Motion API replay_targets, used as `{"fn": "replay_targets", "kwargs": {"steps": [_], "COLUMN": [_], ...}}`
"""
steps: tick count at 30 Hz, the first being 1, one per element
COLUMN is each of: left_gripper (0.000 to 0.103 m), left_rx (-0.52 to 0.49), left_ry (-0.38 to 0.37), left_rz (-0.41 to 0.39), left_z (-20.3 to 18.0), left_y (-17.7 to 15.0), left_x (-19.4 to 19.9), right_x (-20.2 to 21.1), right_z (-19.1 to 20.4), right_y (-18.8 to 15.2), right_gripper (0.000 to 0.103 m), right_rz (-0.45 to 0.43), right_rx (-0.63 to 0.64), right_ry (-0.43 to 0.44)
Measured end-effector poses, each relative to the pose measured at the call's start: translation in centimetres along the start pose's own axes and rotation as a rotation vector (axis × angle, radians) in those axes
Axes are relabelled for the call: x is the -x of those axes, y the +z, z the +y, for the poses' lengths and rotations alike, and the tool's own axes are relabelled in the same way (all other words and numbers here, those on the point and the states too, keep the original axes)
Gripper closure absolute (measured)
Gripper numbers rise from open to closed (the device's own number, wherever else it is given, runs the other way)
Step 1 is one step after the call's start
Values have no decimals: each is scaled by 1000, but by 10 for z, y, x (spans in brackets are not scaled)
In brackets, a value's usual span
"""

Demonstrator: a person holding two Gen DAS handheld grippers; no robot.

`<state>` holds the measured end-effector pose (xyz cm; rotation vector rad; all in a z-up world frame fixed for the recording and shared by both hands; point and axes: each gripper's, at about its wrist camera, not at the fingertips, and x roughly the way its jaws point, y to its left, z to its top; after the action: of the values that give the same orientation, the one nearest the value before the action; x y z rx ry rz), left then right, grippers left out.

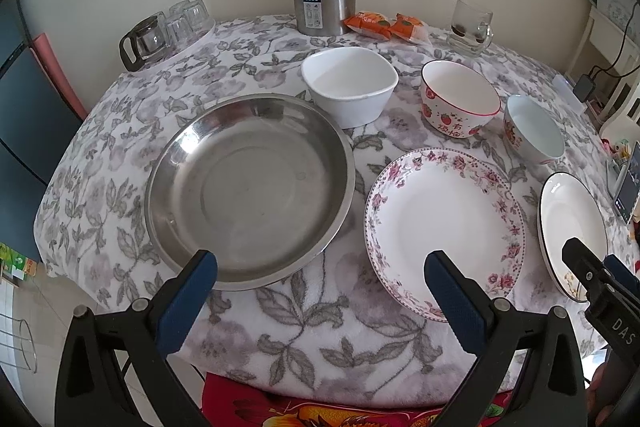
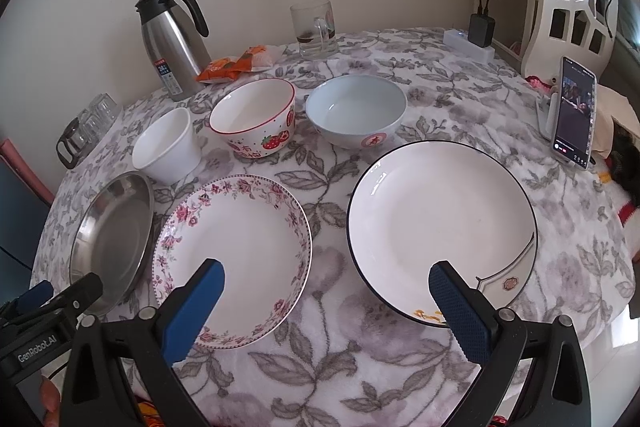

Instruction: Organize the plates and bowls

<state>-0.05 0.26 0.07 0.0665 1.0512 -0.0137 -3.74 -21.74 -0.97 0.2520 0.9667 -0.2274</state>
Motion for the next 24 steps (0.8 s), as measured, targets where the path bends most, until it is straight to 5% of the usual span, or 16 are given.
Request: {"fn": "replay_targets", "kwargs": {"steps": [24], "left_gripper": [0], "left_rx": [2], "left_ry": [1], "left_rz": [3], "left_z": [2], "left_y": [-1], "left_x": [-1], "right_x": [-1], "right_z": [-1], "right_y": [0], "right_gripper": [0], "right_rz": [5], "right_rx": [-2], "right_ry": [2]}}
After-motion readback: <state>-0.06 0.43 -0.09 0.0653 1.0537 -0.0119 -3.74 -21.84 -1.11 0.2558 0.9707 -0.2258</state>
